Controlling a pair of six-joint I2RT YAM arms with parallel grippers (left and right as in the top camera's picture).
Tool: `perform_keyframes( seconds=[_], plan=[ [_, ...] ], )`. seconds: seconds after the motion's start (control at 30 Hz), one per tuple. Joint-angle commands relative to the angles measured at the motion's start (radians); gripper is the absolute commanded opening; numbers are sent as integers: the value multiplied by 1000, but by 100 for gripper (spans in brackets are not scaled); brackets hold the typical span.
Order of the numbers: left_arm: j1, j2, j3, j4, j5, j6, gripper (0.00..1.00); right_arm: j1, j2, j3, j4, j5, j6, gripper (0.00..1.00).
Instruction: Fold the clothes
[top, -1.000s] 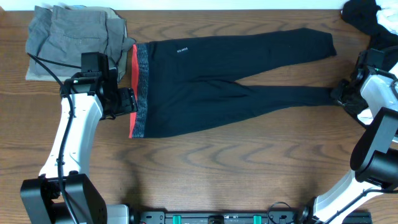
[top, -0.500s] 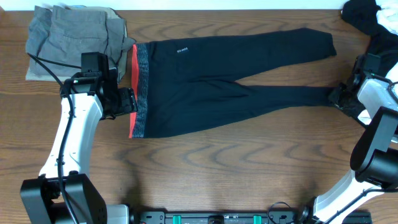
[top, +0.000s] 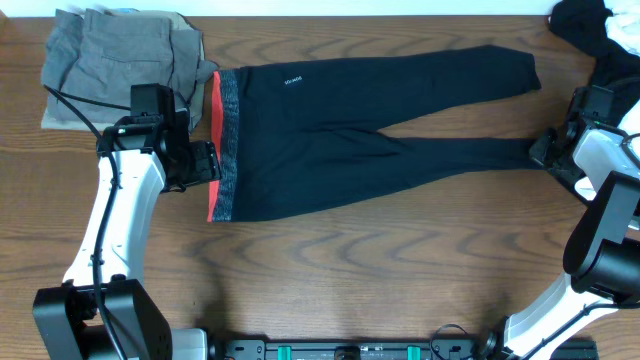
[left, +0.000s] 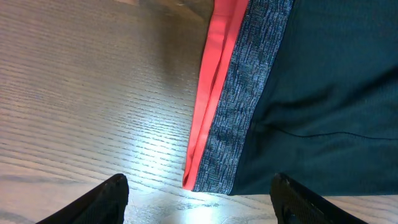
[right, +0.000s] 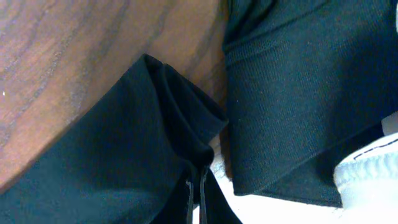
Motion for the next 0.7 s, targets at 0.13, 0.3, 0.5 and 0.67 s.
perform_keyframes(
  seconds=[0.13,0.3,0.5,0.67],
  plan=[
    [5,-7,-6,4,-8,-6,74,-14,-34,-2,78,-34,2,1],
    [5,-7,-6,5,-8,-6,74,-14,-64,10,180,-70,6,1],
    [5,-7,-6,6,-8,-6,74,-14,-125,10,257,-70,37,1],
    [5,-7,-6,6,-8,-6,74,-10,-140,10,297,-69,40,1]
  ],
)
